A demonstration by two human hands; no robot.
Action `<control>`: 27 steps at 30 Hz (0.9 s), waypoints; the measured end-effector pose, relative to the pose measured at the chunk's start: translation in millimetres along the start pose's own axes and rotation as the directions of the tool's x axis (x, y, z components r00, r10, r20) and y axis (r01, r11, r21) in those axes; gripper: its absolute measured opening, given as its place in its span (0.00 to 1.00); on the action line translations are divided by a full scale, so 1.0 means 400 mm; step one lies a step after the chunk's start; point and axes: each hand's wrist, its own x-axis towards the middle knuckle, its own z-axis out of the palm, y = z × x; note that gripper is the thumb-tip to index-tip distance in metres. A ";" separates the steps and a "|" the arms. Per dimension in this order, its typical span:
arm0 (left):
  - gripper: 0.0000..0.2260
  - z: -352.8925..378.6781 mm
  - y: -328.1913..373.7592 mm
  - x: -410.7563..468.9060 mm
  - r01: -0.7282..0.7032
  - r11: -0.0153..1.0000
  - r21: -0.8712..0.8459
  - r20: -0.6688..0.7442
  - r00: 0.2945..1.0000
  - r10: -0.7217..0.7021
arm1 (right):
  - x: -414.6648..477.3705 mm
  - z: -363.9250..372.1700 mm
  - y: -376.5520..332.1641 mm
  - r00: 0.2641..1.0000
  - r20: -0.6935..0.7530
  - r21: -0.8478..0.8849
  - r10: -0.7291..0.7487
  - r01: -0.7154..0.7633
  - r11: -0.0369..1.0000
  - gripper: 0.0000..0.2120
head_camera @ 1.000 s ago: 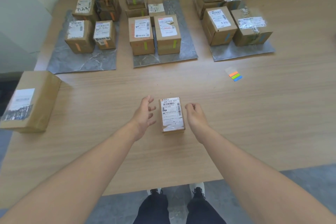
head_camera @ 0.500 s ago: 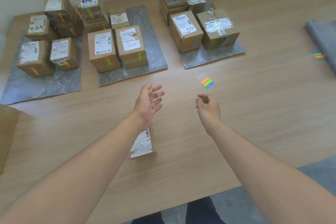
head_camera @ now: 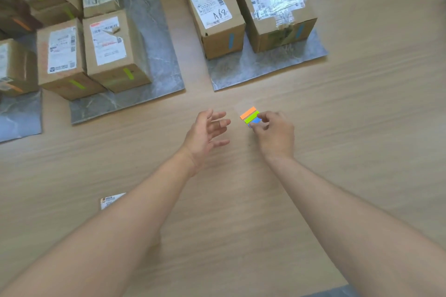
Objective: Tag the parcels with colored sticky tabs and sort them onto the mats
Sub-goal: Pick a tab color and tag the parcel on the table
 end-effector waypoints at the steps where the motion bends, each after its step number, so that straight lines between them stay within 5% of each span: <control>1: 0.22 0.016 0.008 0.015 -0.016 0.999 0.045 -0.008 1.000 0.016 | 0.015 0.005 0.004 1.000 0.014 -0.022 -0.012 0.013 1.000 0.14; 16: 0.21 0.107 0.038 0.096 0.135 0.990 0.040 0.093 0.986 -0.138 | 0.090 0.013 0.020 0.998 0.051 -0.027 0.027 -0.026 0.999 0.13; 27: 0.21 0.090 0.019 0.113 0.101 0.990 0.100 0.042 0.993 -0.106 | 0.112 -0.001 0.008 0.990 0.121 -0.094 0.076 -0.065 0.994 0.17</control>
